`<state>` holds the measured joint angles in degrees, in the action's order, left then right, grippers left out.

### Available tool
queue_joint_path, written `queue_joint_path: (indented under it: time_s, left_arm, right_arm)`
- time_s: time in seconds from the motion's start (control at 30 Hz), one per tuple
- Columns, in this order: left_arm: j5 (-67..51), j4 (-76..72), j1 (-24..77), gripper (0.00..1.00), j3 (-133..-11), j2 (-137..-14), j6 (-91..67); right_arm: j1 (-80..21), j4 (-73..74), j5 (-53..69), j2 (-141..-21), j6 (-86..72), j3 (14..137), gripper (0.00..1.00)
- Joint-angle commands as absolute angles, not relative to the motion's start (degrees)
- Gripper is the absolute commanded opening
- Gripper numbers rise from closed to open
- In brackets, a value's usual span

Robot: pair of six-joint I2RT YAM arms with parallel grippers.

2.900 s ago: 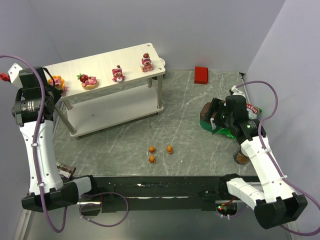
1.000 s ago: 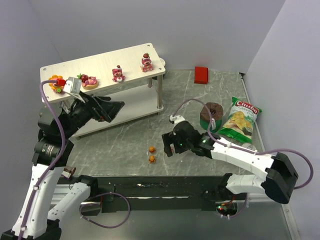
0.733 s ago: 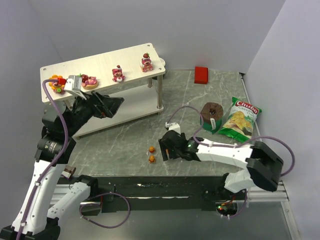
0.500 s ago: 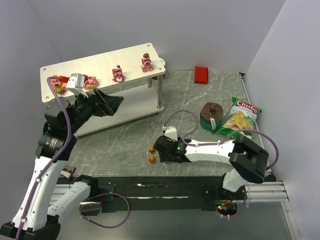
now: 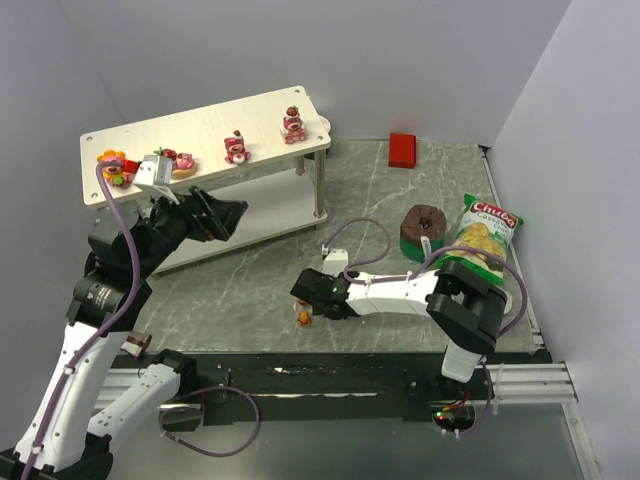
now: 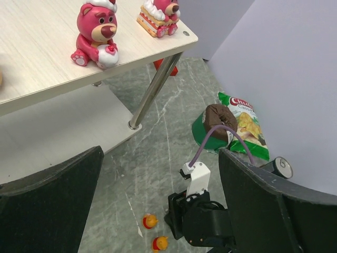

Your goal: Place and organize the plastic toys onto the shelf

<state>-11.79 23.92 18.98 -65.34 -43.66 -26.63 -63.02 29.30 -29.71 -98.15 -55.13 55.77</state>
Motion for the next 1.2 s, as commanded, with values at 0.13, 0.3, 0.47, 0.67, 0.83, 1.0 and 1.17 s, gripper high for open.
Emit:
queue_joint_path:
  time_s: [0.13,0.3,0.47,0.67,0.83,1.0,1.17]
  left_arm:
    - [-10.37,23.55,19.34,0.96,-66.44,-43.68,-25.84]
    - [-10.63,23.47,19.34,0.96,-66.97,-44.65,-25.93]
    - [-10.46,23.73,19.34,0.96,-67.15,-45.26,-26.02]
    - [-10.63,23.55,19.34,0.96,-67.32,-45.79,-25.93]
    - [-10.46,23.73,19.34,0.96,-67.76,-46.05,-25.67]
    - [-10.37,23.82,19.34,0.96,-68.11,-46.14,-25.49]
    - [-10.2,23.99,19.34,0.96,-68.2,-46.23,-25.49]
  right_arm:
    - [-62.67,36.03,-33.4,-100.46,-59.15,56.78,0.63]
    - [-62.05,33.66,-32.69,-100.37,-57.05,55.55,0.65]
    - [-61.96,32.17,-32.78,-100.37,-55.81,55.37,0.56]
    - [-61.08,31.38,-32.52,-101.51,-54.76,55.63,0.5]
    - [-60.56,32.43,-32.69,-101.95,-54.75,56.25,0.6]
    - [-60.47,31.12,-32.7,-101.52,-53.44,55.11,0.8]
    - [-60.47,25.32,-30.68,-100.29,-49.05,53.27,0.69]
